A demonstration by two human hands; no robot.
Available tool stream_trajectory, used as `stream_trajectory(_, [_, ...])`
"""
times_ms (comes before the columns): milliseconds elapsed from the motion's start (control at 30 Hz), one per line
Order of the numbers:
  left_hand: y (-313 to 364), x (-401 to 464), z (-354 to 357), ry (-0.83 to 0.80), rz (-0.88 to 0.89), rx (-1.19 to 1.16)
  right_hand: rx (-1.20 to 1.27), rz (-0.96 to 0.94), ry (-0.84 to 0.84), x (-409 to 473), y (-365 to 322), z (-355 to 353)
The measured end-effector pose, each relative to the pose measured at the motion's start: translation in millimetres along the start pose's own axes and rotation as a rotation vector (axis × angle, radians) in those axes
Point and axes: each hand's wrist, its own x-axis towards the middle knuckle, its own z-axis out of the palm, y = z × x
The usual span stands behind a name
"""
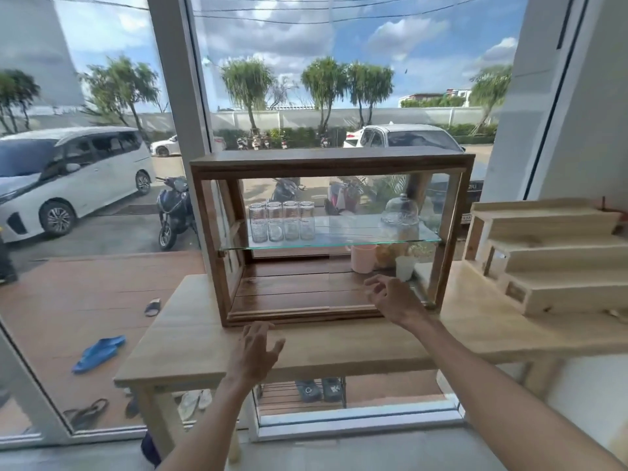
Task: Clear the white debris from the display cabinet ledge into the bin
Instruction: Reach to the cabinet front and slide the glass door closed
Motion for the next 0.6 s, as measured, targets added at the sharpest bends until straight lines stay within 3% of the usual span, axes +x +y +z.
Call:
stream_trajectory(200, [-9, -23, 34, -0.194, 0.02, 0.153, -0.003, -0.099, 0.207, 23, 13, -20])
stream_trajectory(400, [-11, -23, 43, -0.187, 0.007, 0.271, -0.068, -0.149, 0.405, 43, 17, -32])
stream_trajectory(600, [-10, -23, 48, -0.196, -0.017, 0.277, -0.175, -0.18, 0.424, 46, 35, -18])
